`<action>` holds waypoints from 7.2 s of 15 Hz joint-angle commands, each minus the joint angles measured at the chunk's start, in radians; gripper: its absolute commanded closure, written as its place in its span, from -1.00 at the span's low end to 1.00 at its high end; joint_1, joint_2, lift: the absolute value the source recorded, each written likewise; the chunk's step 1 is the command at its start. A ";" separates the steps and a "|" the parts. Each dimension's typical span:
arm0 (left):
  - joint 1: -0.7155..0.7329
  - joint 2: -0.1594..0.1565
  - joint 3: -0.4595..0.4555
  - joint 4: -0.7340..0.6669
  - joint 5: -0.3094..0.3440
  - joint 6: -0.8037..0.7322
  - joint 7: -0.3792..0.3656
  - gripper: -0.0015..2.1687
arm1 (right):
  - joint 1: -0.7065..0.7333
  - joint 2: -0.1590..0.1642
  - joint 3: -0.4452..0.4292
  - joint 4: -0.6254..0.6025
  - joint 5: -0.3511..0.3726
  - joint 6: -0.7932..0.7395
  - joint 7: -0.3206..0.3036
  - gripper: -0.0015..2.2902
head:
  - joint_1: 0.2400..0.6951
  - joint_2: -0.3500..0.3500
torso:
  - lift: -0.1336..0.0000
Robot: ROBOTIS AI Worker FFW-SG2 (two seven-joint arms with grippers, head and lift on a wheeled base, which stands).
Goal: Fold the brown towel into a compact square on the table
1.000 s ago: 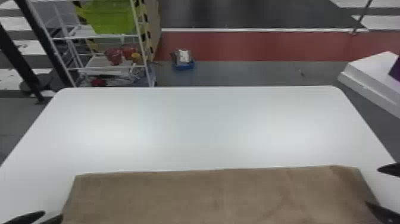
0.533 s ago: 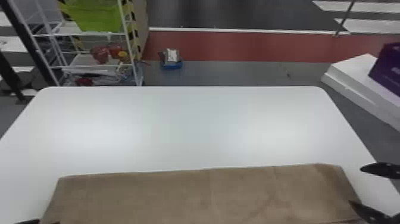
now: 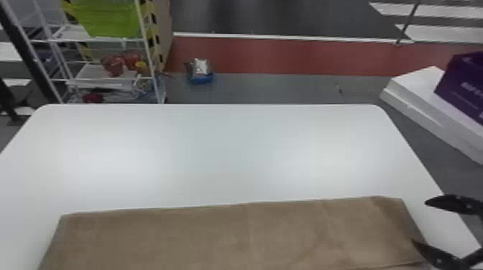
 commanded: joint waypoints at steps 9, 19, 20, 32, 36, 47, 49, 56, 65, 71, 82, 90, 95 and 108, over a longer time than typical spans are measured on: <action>-0.052 0.000 0.027 0.008 -0.018 -0.004 -0.053 0.76 | -0.001 0.000 -0.002 0.014 0.000 -0.009 0.003 -0.94 | 1.00 -0.23 | -1.00; -0.132 0.000 0.146 -0.062 0.013 0.115 -0.085 0.76 | -0.004 0.000 0.005 0.011 0.008 -0.009 0.003 -0.94 | 1.00 0.15 | -1.00; -0.106 -0.029 0.132 -0.134 0.029 0.128 -0.088 0.76 | -0.006 0.000 0.008 0.012 0.011 -0.009 0.003 -0.94 | 1.00 0.14 | -1.00; -0.058 -0.133 -0.404 -0.404 0.034 0.281 0.023 0.76 | -0.009 0.003 0.014 0.011 0.017 -0.009 0.003 -0.94 | 1.00 -1.00 | -1.00; -0.052 -0.133 -0.556 -0.366 0.011 0.235 0.093 0.76 | -0.011 0.006 0.018 0.014 0.017 -0.012 0.003 -0.94 | 1.00 -1.00 | -1.00; -0.103 -0.133 -0.805 -0.263 -0.023 0.036 0.312 0.76 | -0.004 0.009 0.026 0.012 0.017 -0.021 0.003 -0.94 | 1.00 -1.00 | -1.00; -0.112 -0.133 -0.855 -0.220 -0.023 -0.053 0.364 0.34 | -0.001 0.009 0.026 0.014 0.017 -0.021 0.003 -0.94 | 1.00 -1.00 | -1.00; -0.109 -0.133 -0.912 -0.251 -0.119 -0.004 0.229 -0.97 | -0.003 0.008 0.018 0.012 0.017 -0.021 0.003 -0.94 | 1.00 -1.00 | -1.00; -0.060 -0.133 -0.490 -0.251 0.106 -0.041 0.235 -0.97 | 0.006 0.041 0.023 -0.143 -0.015 0.015 0.003 -0.93 | 1.00 -1.00 | -1.00; -0.050 -0.133 -0.223 -0.120 0.338 -0.164 0.341 -0.98 | 0.049 0.069 0.106 -0.250 0.060 -0.181 0.003 -0.93 | 1.00 -0.71 | -1.00; -0.049 -0.133 -0.107 -0.036 0.416 -0.198 0.344 -0.97 | -0.001 -0.052 0.253 -0.276 0.437 -0.623 0.003 -0.86 | 1.00 0.09 | -1.00; -0.046 -0.133 -0.079 -0.007 0.416 -0.228 0.327 -0.97 | -0.158 -0.147 0.453 -0.173 0.611 -0.620 0.003 -0.75 | 1.00 0.21 | -1.00; -0.041 -0.133 -0.079 0.011 0.416 -0.268 0.326 -0.97 | -0.222 -0.178 0.555 -0.132 0.643 -0.620 0.003 -0.75 | 1.00 0.29 | -1.00; -0.043 -0.133 -0.085 0.042 0.414 -0.345 0.327 -0.97 | -0.325 -0.187 0.696 -0.049 0.647 -0.595 0.003 -0.64 | 1.00 0.45 | -1.00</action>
